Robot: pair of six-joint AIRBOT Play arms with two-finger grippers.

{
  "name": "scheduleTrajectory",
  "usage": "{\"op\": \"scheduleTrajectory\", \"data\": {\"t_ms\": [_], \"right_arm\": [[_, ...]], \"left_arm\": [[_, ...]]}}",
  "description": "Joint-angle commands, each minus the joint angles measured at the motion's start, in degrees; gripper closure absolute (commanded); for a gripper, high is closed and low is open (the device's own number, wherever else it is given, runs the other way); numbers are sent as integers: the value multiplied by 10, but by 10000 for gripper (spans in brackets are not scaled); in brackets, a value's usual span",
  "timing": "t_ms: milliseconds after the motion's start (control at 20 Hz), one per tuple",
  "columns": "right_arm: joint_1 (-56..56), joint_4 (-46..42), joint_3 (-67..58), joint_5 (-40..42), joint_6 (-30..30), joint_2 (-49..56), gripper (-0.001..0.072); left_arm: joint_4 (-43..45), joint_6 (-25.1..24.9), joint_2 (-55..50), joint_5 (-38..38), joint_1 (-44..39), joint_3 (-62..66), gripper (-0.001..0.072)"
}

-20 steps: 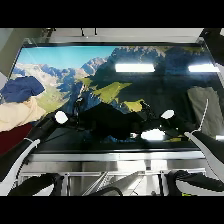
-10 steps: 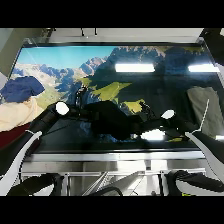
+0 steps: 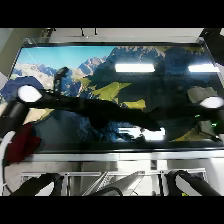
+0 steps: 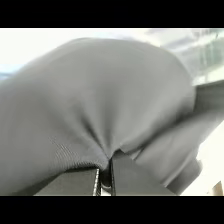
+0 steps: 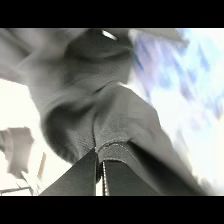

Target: Fold the shirts.

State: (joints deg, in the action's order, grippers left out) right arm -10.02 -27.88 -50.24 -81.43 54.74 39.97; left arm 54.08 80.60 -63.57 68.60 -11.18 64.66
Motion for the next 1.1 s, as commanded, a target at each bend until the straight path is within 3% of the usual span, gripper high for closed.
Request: {"op": "scheduleTrajectory", "data": {"t_ms": [0, 100, 350, 550, 700, 850, 1050], "right_arm": [[-83, 144, -78, -65, -31, -76, 694], [-99, 208, -137, -65, -42, -91, 694], [-98, 243, -238, -63, -40, -99, 694], [-98, 205, -231, -64, -40, -107, 693], [-98, 198, -170, -63, -51, -107, 693], [-98, 145, -68, -33, -55, -106, 694], [-98, 115, 67, 2, -89, -78, 694]], "left_arm": [[-5, 16, 65, 81, 36, 13, 692], [-35, 16, 110, 94, 37, 13, 692], [-107, 15, 211, 76, 35, 70, 692], [-101, 13, 234, 45, -4, 76, 692], [-101, 13, 194, 35, -55, 9, 692], [-101, -19, 125, 5, -94, -50, 692], [-101, -57, 12, -43, -96, -85, 691]]}}
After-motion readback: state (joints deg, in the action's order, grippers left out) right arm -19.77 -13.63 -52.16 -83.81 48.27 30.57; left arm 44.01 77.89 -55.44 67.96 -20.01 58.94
